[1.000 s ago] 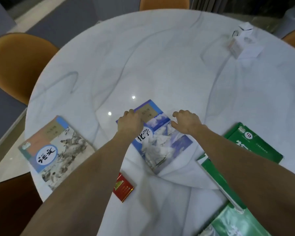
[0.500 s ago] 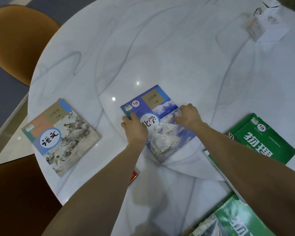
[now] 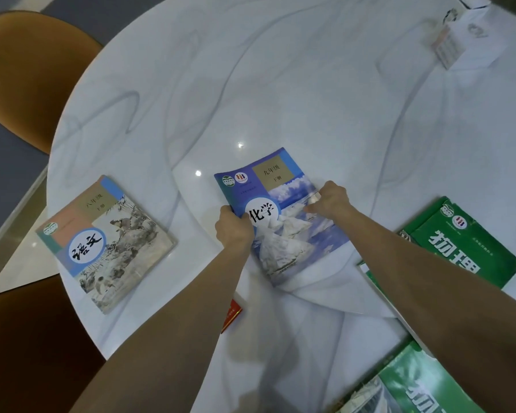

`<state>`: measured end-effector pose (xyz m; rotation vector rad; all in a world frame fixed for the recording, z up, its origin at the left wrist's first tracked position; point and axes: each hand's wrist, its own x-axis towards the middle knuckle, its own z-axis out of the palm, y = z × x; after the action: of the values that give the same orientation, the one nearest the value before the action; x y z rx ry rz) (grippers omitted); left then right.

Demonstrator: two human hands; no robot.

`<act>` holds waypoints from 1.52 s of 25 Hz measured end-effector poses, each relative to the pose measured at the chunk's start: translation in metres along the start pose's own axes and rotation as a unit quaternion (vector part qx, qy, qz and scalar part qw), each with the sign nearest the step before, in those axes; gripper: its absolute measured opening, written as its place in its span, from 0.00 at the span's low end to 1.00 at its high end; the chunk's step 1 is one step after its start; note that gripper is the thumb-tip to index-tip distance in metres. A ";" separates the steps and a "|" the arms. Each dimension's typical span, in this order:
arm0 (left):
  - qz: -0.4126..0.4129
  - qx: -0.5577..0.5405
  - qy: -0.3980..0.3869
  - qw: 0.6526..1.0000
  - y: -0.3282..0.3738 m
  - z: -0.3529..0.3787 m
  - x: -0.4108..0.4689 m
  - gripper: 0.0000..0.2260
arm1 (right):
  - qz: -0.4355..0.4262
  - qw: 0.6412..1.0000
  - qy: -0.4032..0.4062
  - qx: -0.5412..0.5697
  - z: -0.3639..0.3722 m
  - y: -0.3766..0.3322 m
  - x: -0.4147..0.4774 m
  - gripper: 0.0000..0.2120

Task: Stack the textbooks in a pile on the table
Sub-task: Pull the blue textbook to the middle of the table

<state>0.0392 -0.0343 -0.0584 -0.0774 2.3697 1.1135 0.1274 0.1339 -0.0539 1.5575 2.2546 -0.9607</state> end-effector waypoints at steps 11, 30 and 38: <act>0.087 -0.124 -0.069 0.986 0.047 -0.003 0.010 0.12 | -0.011 0.969 0.021 0.247 -0.038 0.028 -0.014 0.05; 0.202 0.090 -0.139 0.965 0.106 0.108 0.041 0.12 | 0.050 0.956 0.172 0.234 -0.060 0.092 0.021 0.10; 0.328 0.295 -0.065 0.895 0.092 0.112 0.042 0.09 | 0.033 0.981 0.172 0.088 -0.056 0.089 0.030 0.10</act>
<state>0.0264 0.1155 -0.0727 1.0386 2.5585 0.5593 0.2048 0.2111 -0.0614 1.9992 2.3721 -0.9577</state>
